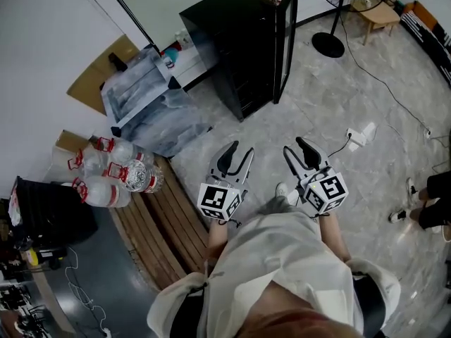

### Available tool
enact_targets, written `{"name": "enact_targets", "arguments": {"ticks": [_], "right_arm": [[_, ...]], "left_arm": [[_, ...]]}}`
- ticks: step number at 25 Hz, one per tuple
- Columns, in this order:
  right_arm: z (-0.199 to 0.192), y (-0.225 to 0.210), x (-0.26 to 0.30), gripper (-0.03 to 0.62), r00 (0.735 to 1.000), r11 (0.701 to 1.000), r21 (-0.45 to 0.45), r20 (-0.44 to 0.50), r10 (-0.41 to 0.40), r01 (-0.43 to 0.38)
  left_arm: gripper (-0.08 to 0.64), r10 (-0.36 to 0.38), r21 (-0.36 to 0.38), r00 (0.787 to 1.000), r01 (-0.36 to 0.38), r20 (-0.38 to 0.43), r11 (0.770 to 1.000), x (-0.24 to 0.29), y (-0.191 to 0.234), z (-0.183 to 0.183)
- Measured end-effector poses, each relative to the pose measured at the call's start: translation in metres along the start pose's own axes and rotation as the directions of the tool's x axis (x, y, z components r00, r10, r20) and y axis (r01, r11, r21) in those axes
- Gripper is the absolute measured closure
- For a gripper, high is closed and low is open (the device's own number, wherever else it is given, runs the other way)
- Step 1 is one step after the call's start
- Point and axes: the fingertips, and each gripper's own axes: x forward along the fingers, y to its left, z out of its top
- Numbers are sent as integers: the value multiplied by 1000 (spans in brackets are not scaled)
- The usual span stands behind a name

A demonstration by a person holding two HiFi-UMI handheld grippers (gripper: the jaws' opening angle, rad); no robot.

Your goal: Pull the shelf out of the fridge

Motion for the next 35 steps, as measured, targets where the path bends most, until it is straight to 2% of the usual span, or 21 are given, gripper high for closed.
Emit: {"name": "enact_targets", "arguments": {"ticks": [11, 21, 28, 35], "right_arm": [[7, -70, 39, 413, 999, 999, 38, -28, 31, -30], [19, -141, 57, 413, 997, 997, 32, -36, 75, -74], [21, -161, 69, 413, 991, 991, 31, -37, 129, -128], [20, -173, 77, 414, 991, 991, 44, -32, 127, -126]], "left_arm": [[376, 30, -3, 999, -30, -36, 1000, 75, 13, 2], [377, 91, 34, 995, -90, -50, 995, 141, 8, 10], [379, 160, 44, 985, -158, -58, 987, 158, 5, 8], [382, 188, 45, 982, -187, -33, 981, 172, 12, 12]]}}
